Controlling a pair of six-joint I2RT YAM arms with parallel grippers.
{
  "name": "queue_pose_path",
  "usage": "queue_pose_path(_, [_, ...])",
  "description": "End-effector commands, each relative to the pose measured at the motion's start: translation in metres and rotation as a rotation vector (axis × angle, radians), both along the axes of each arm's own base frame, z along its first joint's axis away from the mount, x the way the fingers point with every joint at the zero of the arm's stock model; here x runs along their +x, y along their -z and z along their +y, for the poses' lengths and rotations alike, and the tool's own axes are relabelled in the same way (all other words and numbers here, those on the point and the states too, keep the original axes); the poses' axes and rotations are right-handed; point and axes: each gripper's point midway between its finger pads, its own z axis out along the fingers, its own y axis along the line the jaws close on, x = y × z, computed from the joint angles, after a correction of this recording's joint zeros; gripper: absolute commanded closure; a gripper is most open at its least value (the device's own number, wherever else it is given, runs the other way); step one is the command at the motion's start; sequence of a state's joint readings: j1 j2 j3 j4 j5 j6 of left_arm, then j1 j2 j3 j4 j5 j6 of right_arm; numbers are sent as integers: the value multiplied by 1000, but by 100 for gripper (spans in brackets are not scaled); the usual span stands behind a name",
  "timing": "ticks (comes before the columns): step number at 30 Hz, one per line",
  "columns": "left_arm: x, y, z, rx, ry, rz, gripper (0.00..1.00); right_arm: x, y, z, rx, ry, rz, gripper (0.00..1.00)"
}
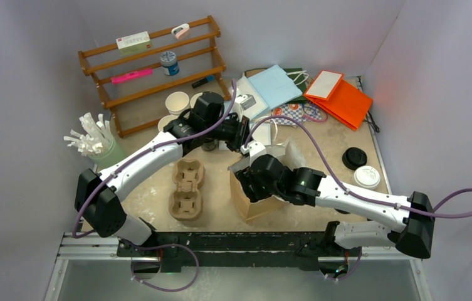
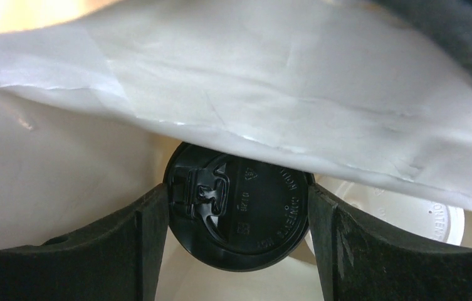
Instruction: Pack the takeout coffee
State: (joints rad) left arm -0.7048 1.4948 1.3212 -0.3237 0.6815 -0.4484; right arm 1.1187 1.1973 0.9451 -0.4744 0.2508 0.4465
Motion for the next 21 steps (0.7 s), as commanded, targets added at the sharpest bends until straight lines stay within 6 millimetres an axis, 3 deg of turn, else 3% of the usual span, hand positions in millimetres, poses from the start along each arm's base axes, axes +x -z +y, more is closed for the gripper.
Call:
queue_pose_path(1, [-8, -58, -10, -149, 74, -118, 100, -56, 69, -37, -212, -66, 291, 59])
queue_pose_path(21, [3, -49, -6, -95, 41, -136, 100, -54, 71, -42, -244, -61, 282, 58])
